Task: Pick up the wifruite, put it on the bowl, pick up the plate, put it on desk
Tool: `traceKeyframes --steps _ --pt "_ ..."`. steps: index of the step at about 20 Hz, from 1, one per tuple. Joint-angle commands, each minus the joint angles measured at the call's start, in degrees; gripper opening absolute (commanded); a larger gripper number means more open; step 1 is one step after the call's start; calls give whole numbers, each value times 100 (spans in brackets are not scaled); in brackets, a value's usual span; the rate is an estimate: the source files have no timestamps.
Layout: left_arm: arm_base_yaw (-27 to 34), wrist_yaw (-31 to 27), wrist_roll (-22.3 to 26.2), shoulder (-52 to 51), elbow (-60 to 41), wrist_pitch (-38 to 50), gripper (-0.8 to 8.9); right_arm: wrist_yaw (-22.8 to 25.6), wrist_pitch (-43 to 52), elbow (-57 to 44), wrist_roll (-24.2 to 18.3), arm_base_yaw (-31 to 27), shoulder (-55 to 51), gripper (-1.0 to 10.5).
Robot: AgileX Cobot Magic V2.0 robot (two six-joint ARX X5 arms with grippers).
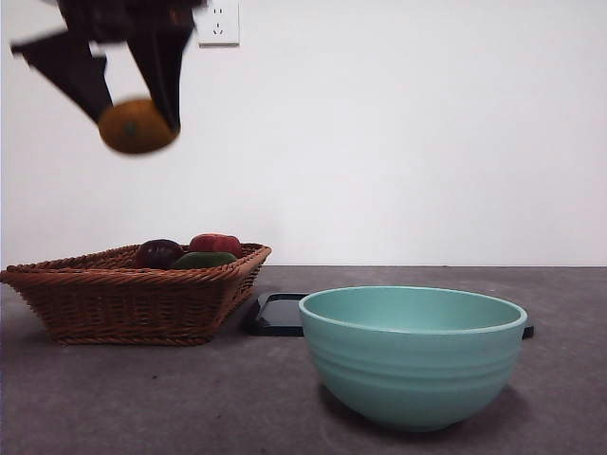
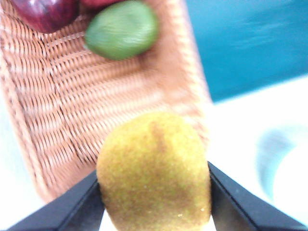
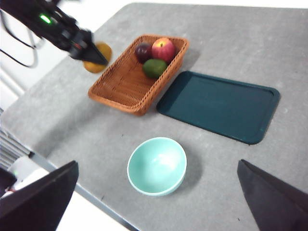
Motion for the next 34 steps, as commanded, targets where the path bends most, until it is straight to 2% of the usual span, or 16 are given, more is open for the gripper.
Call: traceKeyframes --steps 1,8,12,15,22,28,34 --pt "-350 -9 -345 -284 138 -50 214 20 -118 201 -138 24 4 576" --pt "-1764 -46 -1569 -501 136 -13 214 15 -369 275 -229 24 4 576" --pt "-2503 -599 -2199 -291 129 284 214 20 -367 275 -308 24 4 576" --pt "-2874 -619 -2481 31 129 284 214 20 -358 275 -308 24 4 576" --pt "-3480 -619 -2618 1156 129 841 214 17 -317 275 -306 24 4 576" --pt "-3497 -616 -2603 2037 129 1012 214 17 -313 275 -306 24 4 576" --pt "-3486 -614 -2605 2402 129 1191 214 20 -313 275 -308 24 4 576"
